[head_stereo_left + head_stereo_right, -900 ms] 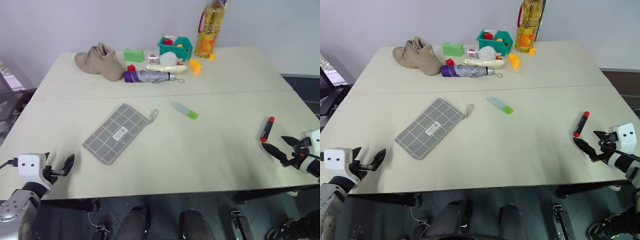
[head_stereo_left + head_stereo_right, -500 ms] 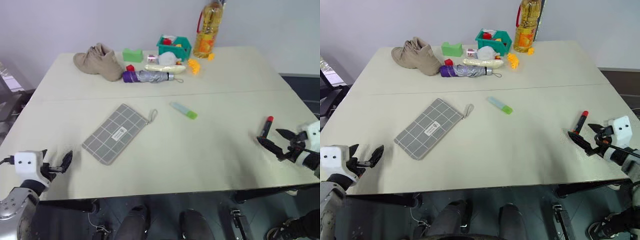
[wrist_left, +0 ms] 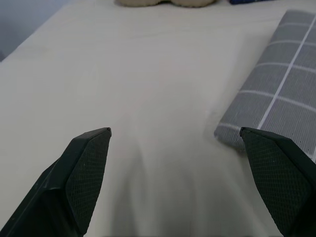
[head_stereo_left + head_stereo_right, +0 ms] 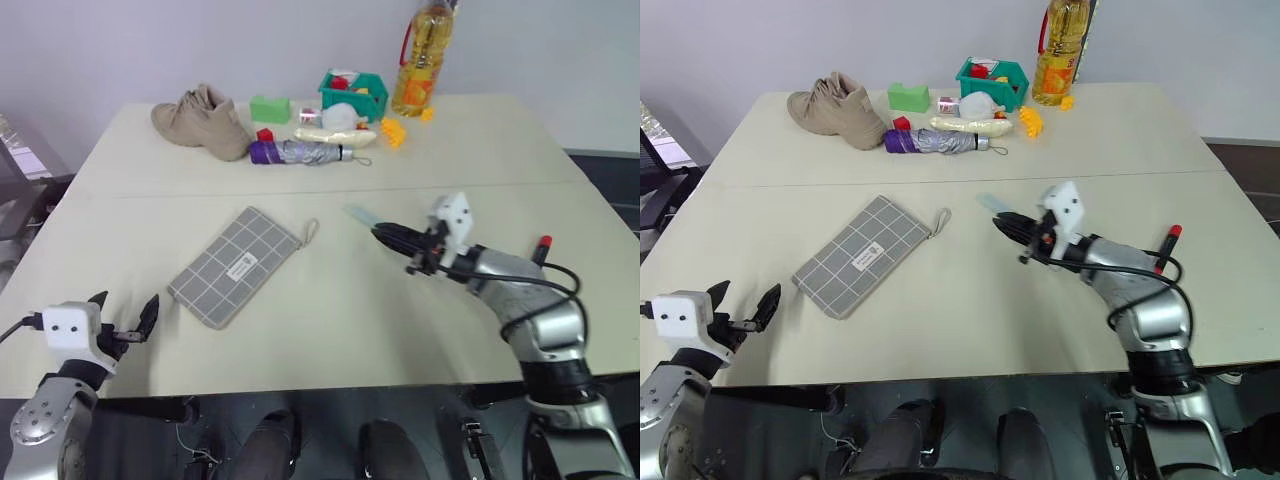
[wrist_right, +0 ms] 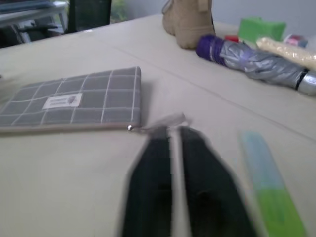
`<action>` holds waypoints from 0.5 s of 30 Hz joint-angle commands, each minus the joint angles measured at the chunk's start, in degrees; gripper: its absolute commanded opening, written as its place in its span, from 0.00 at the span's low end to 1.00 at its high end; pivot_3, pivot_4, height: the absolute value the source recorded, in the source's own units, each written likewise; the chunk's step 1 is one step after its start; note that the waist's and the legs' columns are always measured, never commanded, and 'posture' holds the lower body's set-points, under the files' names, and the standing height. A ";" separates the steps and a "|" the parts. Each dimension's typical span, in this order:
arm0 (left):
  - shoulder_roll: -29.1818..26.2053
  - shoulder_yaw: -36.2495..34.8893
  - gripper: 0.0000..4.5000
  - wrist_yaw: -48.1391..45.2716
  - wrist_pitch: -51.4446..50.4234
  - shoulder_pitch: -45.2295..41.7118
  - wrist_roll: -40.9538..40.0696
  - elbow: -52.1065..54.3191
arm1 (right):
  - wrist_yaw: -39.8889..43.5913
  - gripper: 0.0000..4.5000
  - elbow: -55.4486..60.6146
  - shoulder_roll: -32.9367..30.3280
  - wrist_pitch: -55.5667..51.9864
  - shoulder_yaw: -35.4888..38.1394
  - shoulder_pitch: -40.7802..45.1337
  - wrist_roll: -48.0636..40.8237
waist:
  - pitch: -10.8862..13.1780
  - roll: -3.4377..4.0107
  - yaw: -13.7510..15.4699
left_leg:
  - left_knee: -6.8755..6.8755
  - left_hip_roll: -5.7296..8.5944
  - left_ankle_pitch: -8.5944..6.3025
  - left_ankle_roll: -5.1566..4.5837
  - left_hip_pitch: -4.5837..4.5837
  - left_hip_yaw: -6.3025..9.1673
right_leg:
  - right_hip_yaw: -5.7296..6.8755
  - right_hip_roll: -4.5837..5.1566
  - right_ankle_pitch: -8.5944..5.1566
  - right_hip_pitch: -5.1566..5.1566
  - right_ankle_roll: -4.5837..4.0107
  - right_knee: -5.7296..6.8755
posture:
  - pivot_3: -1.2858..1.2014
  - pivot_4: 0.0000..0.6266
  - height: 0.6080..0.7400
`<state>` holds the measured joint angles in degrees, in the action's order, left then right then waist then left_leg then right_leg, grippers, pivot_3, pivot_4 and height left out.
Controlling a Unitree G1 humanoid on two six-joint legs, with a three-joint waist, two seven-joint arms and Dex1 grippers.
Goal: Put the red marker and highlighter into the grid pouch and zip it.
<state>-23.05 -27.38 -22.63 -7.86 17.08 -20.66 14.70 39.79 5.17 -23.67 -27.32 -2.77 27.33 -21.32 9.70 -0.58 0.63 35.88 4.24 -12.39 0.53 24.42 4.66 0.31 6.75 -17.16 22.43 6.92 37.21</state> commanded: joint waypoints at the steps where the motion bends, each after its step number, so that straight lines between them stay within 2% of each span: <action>1: -1.55 -0.77 1.00 -1.28 2.51 0.93 1.33 0.89 | -3.88 0.02 -4.45 6.22 0.28 -5.69 5.86 4.06 | 0.00 0.00 -0.45 | -0.02 -0.04 0.01 0.02 -0.03 0.00 | 0.00 -0.04 0.01 0.03 -0.02 0.02 | 0.52 0.24 0.99; 7: -3.60 -0.13 1.00 -4.31 4.90 3.79 3.68 0.42 | -7.81 0.02 -16.41 17.82 2.82 -14.59 13.05 11.92 | -0.02 -0.01 -1.60 | -0.32 -0.05 0.09 0.14 -0.03 -0.04 | -0.03 -0.12 0.05 0.26 -0.02 0.10 | 0.52 0.24 0.99; 10: -3.91 -0.04 1.00 -5.42 5.61 4.73 4.25 0.52 | -11.23 0.02 -24.45 22.22 3.39 -15.11 16.67 14.87 | -0.02 -0.01 -1.53 | -0.36 -0.07 0.13 0.21 -0.03 -0.03 | -0.03 -0.23 0.05 0.32 -0.02 0.15 | 0.52 0.24 0.99; 15: -4.58 0.76 1.00 -7.33 7.15 6.89 5.63 1.21 | -15.17 0.02 -37.90 27.87 -2.33 -13.51 22.08 16.18 | -0.03 -0.03 -1.68 | -0.36 -0.07 0.14 0.23 -0.06 -0.03 | -0.03 -0.25 0.05 0.36 -0.04 0.21 | 0.52 0.24 0.99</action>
<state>-26.75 -26.20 -29.16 -2.70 23.39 -15.59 14.58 26.07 -30.24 2.61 -28.05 -17.36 48.02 -5.56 9.67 -0.60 -1.05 35.45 4.17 -12.23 0.79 24.34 4.64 0.27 6.49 -17.10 22.79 6.87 37.43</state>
